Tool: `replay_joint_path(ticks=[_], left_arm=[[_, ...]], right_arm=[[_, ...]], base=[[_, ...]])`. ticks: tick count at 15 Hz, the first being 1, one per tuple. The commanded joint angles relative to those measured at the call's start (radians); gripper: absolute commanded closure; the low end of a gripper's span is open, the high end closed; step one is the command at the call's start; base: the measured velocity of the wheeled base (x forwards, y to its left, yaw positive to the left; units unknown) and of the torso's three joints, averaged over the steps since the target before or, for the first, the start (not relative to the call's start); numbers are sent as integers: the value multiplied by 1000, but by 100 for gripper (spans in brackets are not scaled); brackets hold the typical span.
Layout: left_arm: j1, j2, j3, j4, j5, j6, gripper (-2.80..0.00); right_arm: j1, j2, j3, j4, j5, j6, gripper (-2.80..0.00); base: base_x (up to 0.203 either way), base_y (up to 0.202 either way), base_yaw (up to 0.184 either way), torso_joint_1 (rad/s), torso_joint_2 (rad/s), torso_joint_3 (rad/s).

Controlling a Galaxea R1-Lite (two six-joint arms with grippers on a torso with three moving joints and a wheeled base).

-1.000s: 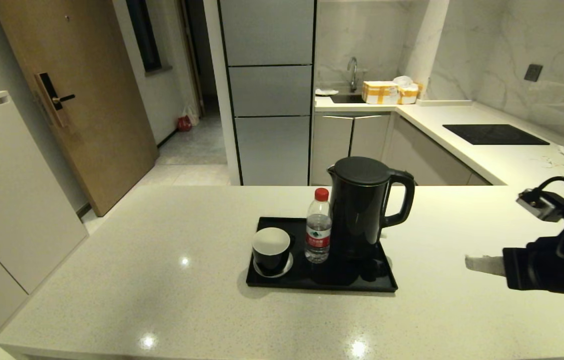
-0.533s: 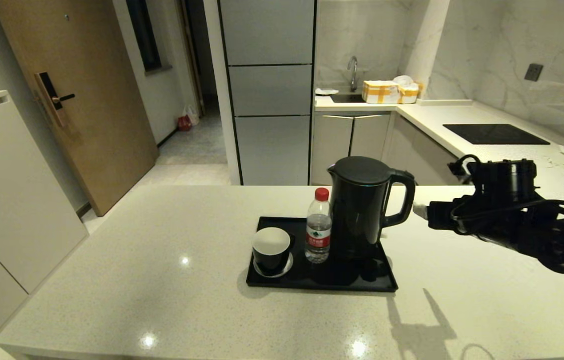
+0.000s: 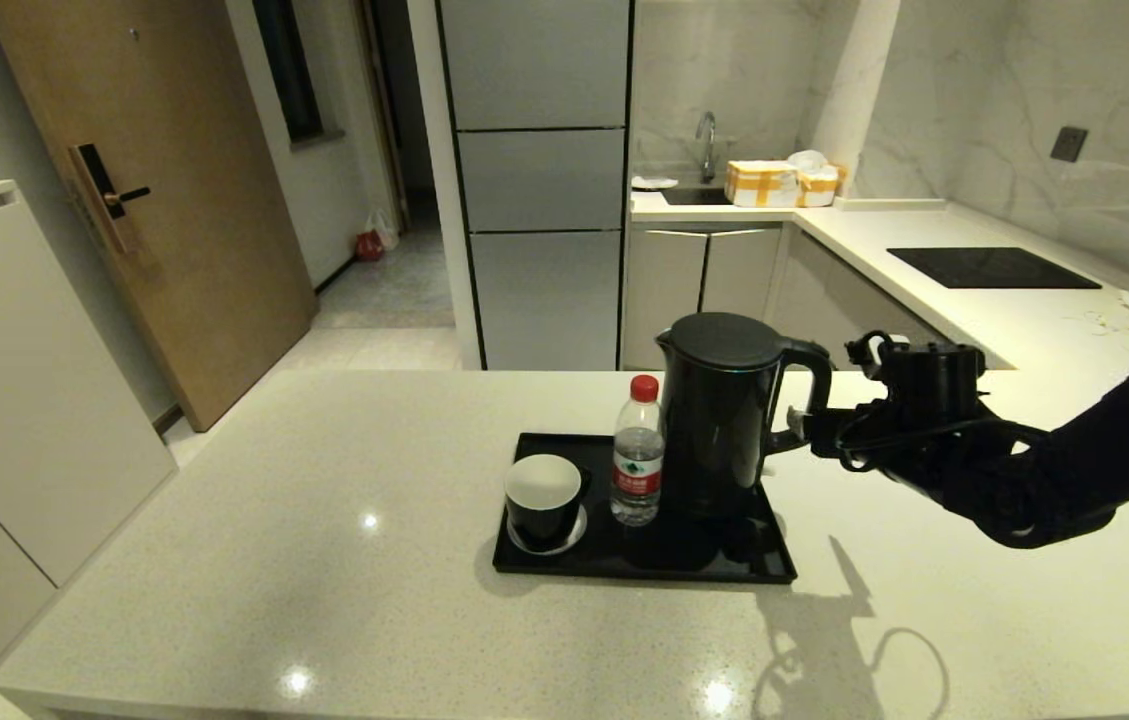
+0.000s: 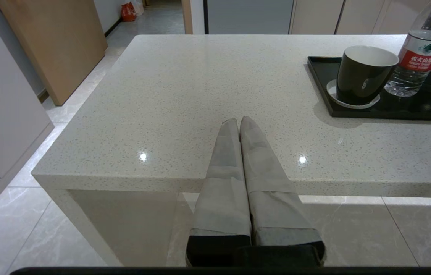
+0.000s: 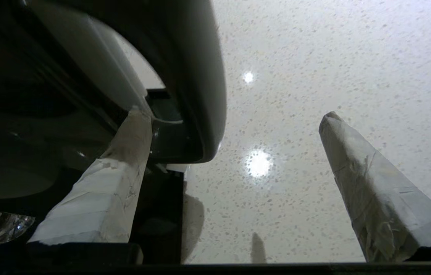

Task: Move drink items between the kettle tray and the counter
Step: Pick up the kettle

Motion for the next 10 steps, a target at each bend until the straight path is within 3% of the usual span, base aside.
replay_joint_path(ticks=[1, 6, 10], left_arm=[[0, 1, -1, 0, 0, 0, 0], [0, 0, -1, 0, 0, -2, 0], [0, 0, 0, 0, 0, -3, 0]], right_arm=[[6, 35, -6, -40, -3, 0, -280], [4, 122, -45, -162, -75, -6, -280], [4, 138, -69, -171, -77, -4, -280]], base=[[0, 0, 0, 0, 0, 0], [0, 0, 0, 0, 0, 0], [0, 0, 0, 0, 0, 0]])
